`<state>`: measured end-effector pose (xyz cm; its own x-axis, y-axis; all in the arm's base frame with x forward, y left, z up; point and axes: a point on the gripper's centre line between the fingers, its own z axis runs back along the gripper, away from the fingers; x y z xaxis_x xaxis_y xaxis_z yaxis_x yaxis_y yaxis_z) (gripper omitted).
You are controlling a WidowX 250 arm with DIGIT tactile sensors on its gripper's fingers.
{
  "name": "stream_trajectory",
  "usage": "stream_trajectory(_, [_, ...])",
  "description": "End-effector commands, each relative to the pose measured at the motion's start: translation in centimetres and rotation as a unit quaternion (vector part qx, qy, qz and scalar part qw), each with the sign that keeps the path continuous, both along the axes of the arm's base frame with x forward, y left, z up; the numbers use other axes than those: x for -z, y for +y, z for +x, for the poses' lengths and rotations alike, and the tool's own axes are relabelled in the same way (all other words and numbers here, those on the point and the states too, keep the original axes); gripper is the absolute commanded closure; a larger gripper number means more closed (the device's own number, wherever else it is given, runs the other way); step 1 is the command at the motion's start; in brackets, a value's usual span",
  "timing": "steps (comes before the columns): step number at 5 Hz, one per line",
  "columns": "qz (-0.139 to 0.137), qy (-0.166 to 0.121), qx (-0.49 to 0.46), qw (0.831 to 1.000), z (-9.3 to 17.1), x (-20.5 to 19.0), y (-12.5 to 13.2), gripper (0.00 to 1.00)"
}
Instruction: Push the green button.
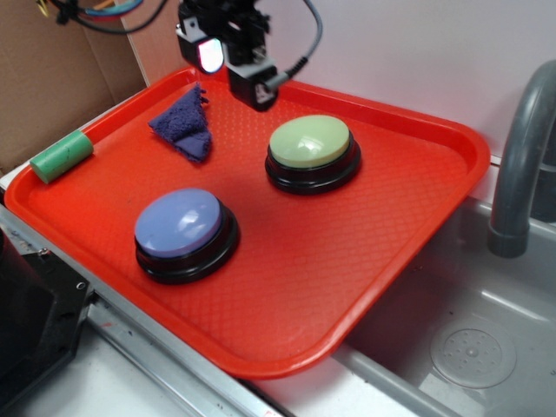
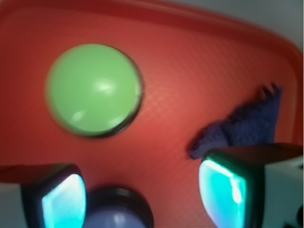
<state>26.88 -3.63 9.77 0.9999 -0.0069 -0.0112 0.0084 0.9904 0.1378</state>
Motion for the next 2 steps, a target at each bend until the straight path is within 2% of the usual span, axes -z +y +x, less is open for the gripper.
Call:
stream_trajectory(1, [-0.017,-0.016,0.004,1.000,3.1,2.4,-1.5,0.00])
stream_trajectory(2, [-0.024,-0.024,0.008,0.999,3.5,4.4,-1.2,0.00])
